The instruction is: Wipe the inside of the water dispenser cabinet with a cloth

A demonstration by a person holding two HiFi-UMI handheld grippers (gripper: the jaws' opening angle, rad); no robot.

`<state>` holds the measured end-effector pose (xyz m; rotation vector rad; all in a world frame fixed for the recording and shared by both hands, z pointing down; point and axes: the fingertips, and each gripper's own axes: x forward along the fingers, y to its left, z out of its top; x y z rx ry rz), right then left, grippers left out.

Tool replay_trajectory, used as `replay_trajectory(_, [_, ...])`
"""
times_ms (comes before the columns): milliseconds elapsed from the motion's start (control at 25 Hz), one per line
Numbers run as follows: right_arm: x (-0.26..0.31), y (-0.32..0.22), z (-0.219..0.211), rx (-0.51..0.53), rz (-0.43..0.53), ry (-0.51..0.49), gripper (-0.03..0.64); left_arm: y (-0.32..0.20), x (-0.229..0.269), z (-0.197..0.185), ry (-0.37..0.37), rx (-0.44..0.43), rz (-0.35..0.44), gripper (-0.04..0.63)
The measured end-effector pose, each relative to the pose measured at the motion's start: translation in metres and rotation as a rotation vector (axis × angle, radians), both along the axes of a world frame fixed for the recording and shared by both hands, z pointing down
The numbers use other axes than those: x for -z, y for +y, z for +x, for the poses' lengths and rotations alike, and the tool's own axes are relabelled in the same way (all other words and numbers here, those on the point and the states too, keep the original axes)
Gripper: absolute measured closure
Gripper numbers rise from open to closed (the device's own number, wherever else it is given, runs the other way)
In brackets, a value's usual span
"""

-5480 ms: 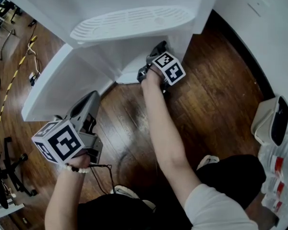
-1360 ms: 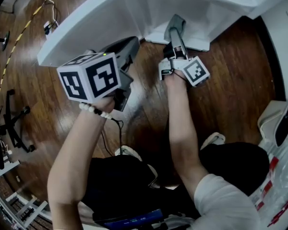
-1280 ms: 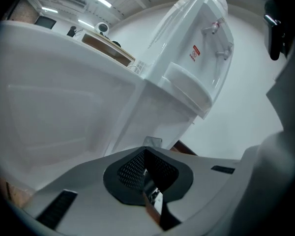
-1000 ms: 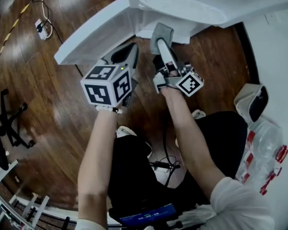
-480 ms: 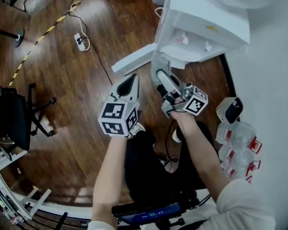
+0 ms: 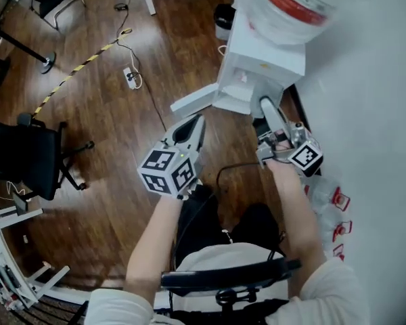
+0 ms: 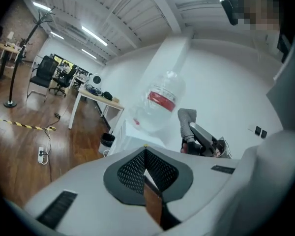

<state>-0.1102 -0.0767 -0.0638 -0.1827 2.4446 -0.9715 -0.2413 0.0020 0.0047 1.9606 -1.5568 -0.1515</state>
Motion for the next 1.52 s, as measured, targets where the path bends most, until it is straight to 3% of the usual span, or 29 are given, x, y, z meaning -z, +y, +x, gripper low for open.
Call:
replay_trajectory(80, [0.036, 0.011, 0.033, -0.039, 0.055, 0.012, 0.577, 0.01, 0.023, 0.022, 0.017, -0.006, 0.024, 0.598])
replay_trajectory(280, [0.097, 0.069, 0.121, -0.12, 0.154, 0.054, 0.577, 0.046, 0.07, 0.093, -0.031, -0.045, 0.085, 0.597])
replay_trajectory(600, [0.103, 0.2, 0.29, -0.318, 0.208, 0.372, 0.578, 0.136, 0.109, 0.248, -0.069, -0.103, 0.109, 0.597])
replay_trajectory(760, [0.111, 0.23, 0.337, -0.38, 0.176, 0.342, 0.578, 0.159, 0.118, 0.294, -0.065, -0.137, 0.11, 0.598])
replay_trajectory(960, [0.104, 0.247, 0.336, -0.404, 0.148, 0.456, 0.578, 0.168, 0.129, 0.311, -0.08, -0.192, 0.127, 0.597])
replay_trajectory(1280, [0.064, 0.222, 0.266, -0.453, 0.04, 0.749, 0.578, 0.167, 0.127, 0.264, -0.115, -0.199, 0.103, 0.598])
replay_trajectory(1520, [0.056, 0.208, 0.229, -0.478, 0.027, 0.8, 0.58, 0.156, 0.132, 0.229, -0.127, -0.193, 0.108, 0.598])
